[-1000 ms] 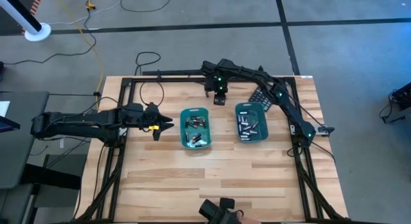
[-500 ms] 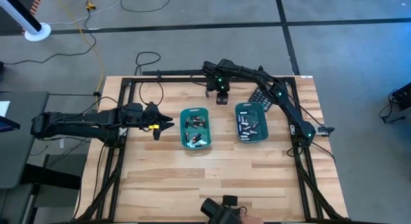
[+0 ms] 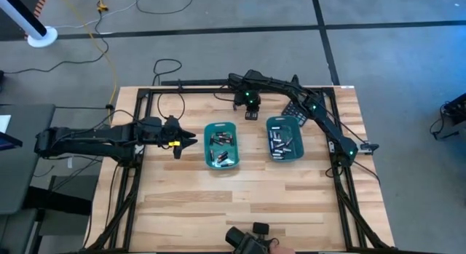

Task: Sort batteries
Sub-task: Put the black battery into the green bin

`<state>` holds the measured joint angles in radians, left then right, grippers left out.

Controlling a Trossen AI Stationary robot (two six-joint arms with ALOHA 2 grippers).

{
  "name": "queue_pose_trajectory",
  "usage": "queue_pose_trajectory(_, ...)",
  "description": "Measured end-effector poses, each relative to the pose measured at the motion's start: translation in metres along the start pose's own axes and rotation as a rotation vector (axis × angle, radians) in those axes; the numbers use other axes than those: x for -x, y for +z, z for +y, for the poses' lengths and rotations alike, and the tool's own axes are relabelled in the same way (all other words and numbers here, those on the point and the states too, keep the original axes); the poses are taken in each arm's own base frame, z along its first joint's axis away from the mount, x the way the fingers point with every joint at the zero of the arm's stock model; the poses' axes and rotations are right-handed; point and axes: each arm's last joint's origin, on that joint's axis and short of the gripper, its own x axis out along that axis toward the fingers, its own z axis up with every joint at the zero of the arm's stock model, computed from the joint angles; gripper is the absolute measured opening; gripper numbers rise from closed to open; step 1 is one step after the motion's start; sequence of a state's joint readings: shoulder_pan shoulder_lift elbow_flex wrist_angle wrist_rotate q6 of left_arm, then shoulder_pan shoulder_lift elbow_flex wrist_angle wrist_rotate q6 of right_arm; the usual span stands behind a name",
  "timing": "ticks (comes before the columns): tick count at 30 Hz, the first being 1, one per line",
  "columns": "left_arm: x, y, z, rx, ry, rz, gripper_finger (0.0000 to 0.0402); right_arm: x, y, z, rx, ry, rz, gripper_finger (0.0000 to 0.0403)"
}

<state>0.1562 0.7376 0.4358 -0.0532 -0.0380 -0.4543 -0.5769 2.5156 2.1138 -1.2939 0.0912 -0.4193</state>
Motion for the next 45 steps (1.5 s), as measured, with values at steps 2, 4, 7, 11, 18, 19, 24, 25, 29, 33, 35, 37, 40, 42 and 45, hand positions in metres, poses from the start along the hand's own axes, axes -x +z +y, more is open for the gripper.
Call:
queue_pose_trajectory(2,0.000,0.000,0.000,-0.001,0.000,0.000,0.0146,0.000,0.000,0.001,0.002,0.002,0.000,0.0049)
queue_pose_trajectory(4,0.000,0.000,0.000,-0.003,0.005,-0.003,0.0146,0.000,0.000,0.002,0.002,0.003,0.005,0.0024)
queue_pose_trajectory(7,0.000,0.000,0.000,-0.004,0.010,-0.004,0.0146,0.002,-0.001,0.002,0.001,0.013,0.006,0.0010)
queue_pose_trajectory(11,0.000,0.000,0.000,-0.004,0.011,-0.004,0.0146,0.016,-0.007,0.003,-0.005,0.012,-0.002,0.0010)
queue_pose_trajectory(18,0.000,0.000,0.000,-0.003,0.014,-0.006,0.0146,0.069,-0.029,0.006,-0.090,0.002,-0.068,0.0010)
queue_pose_trajectory(19,0.000,0.000,0.000,-0.003,0.014,-0.006,0.0146,0.079,-0.033,0.008,-0.098,-0.001,-0.077,0.0010)
queue_pose_trajectory(24,0.000,0.000,0.000,-0.002,0.014,-0.006,0.0146,0.113,-0.045,0.023,-0.114,-0.021,-0.128,0.0010)
queue_pose_trajectory(25,0.000,0.000,0.000,-0.002,0.014,-0.006,0.0146,0.123,-0.048,0.027,-0.111,-0.027,-0.159,0.0010)
queue_pose_trajectory(29,0.000,0.000,0.000,0.002,0.014,-0.006,0.0146,0.161,-0.056,0.048,-0.077,0.009,-0.317,0.0011)
queue_pose_trajectory(33,0.000,0.000,0.000,0.004,0.014,-0.006,0.0146,0.181,-0.044,0.074,-0.020,0.007,-0.493,0.0011)
queue_pose_trajectory(35,0.000,0.000,0.000,0.010,0.014,-0.007,0.0146,0.189,-0.038,0.089,0.024,0.011,-0.570,0.0011)
queue_pose_trajectory(37,0.000,0.000,0.000,0.013,0.014,-0.006,0.0146,0.193,-0.031,0.104,0.069,0.028,-0.626,0.0011)
queue_pose_trajectory(40,0.000,0.000,0.000,0.014,0.014,-0.007,0.0146,0.188,-0.017,0.127,0.137,0.072,-0.658,0.0011)
queue_pose_trajectory(42,0.000,0.000,0.000,0.014,0.014,-0.007,0.0146,0.179,-0.006,0.138,0.169,0.099,-0.656,0.0012)
queue_pose_trajectory(45,0.000,0.000,0.000,0.013,0.013,-0.008,0.0146,0.164,0.007,0.153,0.208,0.128,-0.639,0.0012)
